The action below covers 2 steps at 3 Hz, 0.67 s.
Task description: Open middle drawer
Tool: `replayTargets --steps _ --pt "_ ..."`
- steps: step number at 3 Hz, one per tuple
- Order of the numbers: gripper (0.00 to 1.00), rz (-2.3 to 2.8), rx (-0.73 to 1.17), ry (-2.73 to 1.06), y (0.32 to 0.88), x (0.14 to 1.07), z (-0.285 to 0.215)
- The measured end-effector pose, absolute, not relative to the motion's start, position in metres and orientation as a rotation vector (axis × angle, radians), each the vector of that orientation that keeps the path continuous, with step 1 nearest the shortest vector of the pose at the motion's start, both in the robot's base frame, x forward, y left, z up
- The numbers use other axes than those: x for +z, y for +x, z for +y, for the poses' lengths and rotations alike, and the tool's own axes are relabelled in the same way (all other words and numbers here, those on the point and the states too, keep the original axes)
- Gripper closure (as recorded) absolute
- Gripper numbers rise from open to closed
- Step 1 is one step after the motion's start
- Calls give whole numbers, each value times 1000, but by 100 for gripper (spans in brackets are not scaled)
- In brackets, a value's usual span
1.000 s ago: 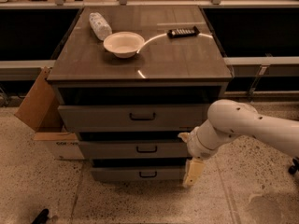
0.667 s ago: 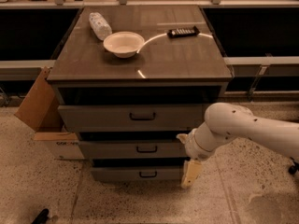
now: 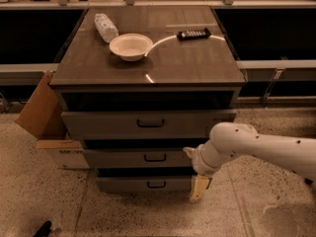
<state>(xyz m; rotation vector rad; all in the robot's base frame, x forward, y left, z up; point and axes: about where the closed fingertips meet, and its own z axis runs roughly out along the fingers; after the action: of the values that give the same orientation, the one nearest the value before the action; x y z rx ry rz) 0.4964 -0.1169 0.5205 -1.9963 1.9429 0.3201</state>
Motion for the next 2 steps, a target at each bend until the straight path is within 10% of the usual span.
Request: replayTargets --steps 2 --pt "0 1875 311 -1965 518 480 -119"
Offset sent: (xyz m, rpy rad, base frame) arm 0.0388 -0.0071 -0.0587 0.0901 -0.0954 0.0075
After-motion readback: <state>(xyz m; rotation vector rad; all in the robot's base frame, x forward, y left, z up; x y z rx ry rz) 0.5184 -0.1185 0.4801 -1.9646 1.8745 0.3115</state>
